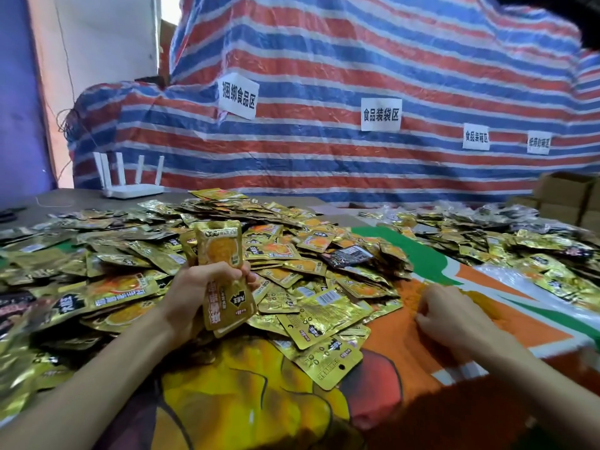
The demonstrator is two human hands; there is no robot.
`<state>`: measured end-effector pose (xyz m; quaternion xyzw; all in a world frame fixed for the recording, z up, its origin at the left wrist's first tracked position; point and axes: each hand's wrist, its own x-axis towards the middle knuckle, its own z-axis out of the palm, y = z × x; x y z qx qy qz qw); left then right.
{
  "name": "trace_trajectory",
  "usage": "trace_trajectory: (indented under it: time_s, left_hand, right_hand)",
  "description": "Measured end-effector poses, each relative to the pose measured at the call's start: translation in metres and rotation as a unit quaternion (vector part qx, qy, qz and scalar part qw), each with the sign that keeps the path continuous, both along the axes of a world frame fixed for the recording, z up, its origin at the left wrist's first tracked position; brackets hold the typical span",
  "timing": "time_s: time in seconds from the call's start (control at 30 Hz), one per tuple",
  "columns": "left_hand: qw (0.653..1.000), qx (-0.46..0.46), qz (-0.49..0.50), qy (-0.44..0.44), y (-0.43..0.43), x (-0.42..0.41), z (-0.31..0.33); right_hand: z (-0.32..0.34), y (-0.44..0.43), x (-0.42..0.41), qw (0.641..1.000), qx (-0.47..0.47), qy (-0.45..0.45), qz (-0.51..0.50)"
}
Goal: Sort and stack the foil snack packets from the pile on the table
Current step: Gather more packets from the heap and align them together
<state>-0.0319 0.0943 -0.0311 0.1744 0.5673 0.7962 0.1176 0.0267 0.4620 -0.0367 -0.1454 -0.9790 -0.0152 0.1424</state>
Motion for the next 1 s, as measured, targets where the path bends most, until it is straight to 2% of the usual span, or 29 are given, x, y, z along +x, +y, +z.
trace_trajectory:
  time_s: [0.2, 0.3, 0.43, 0.53, 0.6, 0.67, 0.73, 0.77, 0.87, 0.9, 0.93, 1.0]
  left_hand:
    - [1.000, 0.001, 0.005, 0.008, 0.002, 0.001, 0.000]
    - [0.999, 0.020, 0.022, -0.019, 0.001, 0.001, 0.001]
    - [0.996, 0.083, 0.020, -0.022, 0.000, 0.002, 0.005]
    - [0.995, 0.098, 0.016, -0.026, -0.002, 0.003, 0.008]
    - [0.994, 0.102, 0.006, -0.026, -0.003, 0.004, 0.010]
    - [0.994, 0.103, -0.013, -0.032, -0.003, 0.004, 0.011]
    - [0.994, 0.093, -0.042, -0.039, -0.003, 0.007, 0.012]
    - [0.994, 0.085, -0.057, -0.041, -0.002, 0.008, 0.012]
    - [0.994, 0.057, -0.081, -0.053, 0.000, 0.013, 0.012]
    - [0.994, 0.042, -0.075, -0.060, -0.001, 0.014, 0.012]
    - [0.995, 0.027, -0.065, -0.066, -0.001, 0.014, 0.012]
    - [0.998, 0.003, -0.025, -0.062, -0.001, 0.013, 0.013]
  right_hand:
    - [0.007, -0.004, 0.004, 0.999, 0.022, 0.009, -0.037]
    - [0.019, 0.003, -0.001, 0.996, -0.060, 0.025, -0.056]
    - [0.043, 0.000, -0.008, 0.969, -0.243, -0.023, -0.042]
    - [0.054, -0.008, -0.015, 0.970, -0.241, 0.007, -0.040]
    - [0.055, -0.021, -0.019, 0.967, -0.256, 0.012, -0.003]
    - [0.055, -0.045, -0.023, 0.928, -0.366, -0.002, 0.071]
    - [0.052, -0.078, -0.027, 0.837, -0.517, -0.053, 0.169]
    - [0.050, -0.095, -0.030, 0.793, -0.564, -0.082, 0.215]
    - [0.042, -0.144, -0.040, 0.706, -0.622, -0.132, 0.313]
    - [0.039, -0.157, -0.044, 0.691, -0.632, -0.124, 0.327]
    - [0.036, -0.169, -0.048, 0.692, -0.634, -0.099, 0.331]
    - [0.028, -0.185, -0.056, 0.720, -0.618, -0.004, 0.316]
